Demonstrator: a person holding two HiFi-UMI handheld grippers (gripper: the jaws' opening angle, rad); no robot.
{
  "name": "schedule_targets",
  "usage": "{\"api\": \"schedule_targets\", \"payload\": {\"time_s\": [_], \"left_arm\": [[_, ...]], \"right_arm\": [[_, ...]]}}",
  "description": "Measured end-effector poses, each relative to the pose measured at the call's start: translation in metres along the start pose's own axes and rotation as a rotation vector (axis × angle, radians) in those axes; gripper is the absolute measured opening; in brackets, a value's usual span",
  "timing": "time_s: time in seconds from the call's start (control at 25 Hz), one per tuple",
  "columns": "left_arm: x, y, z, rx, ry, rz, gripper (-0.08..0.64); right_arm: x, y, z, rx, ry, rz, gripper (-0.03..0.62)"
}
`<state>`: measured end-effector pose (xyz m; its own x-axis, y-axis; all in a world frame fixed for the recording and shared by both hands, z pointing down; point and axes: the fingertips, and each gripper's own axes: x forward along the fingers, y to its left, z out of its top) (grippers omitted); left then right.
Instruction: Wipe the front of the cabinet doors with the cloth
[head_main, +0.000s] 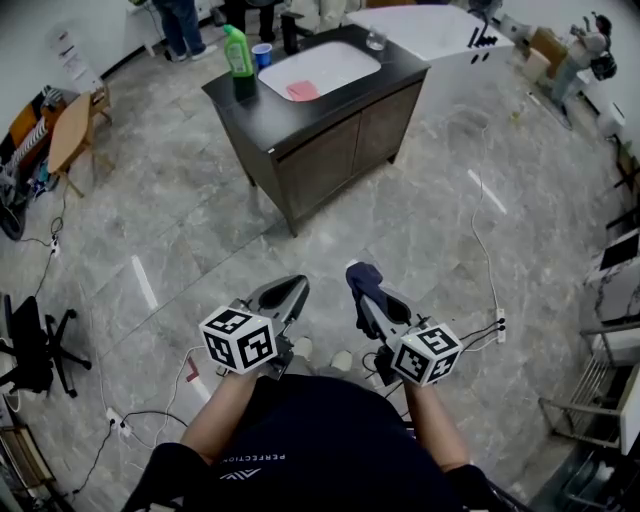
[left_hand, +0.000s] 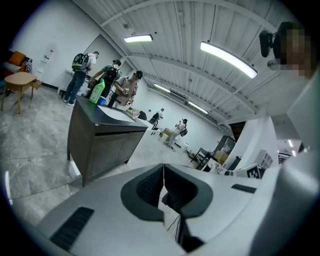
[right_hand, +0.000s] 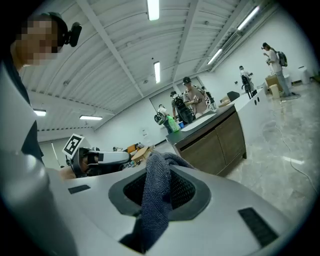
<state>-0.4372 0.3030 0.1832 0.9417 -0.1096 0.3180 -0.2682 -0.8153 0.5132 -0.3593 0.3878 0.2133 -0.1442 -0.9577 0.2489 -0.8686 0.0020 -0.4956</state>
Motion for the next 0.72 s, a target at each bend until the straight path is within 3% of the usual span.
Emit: {"api": "schedule_targets", "payload": {"time_s": [0.52, 0.72], "left_arm": [[0.013, -0.014, -0.021, 0.009, 0.014, 0.028, 0.009], [0.029, -0.008, -0.005, 0.021, -0.019, 0.003, 0.009]], "right_arm": [[-0.018, -0.020, -0.019, 0.028, 0.022, 0.034, 0.083], [-0.002, -0.032, -0.016, 0.020, 0.033, 0.032, 0.083]]}}
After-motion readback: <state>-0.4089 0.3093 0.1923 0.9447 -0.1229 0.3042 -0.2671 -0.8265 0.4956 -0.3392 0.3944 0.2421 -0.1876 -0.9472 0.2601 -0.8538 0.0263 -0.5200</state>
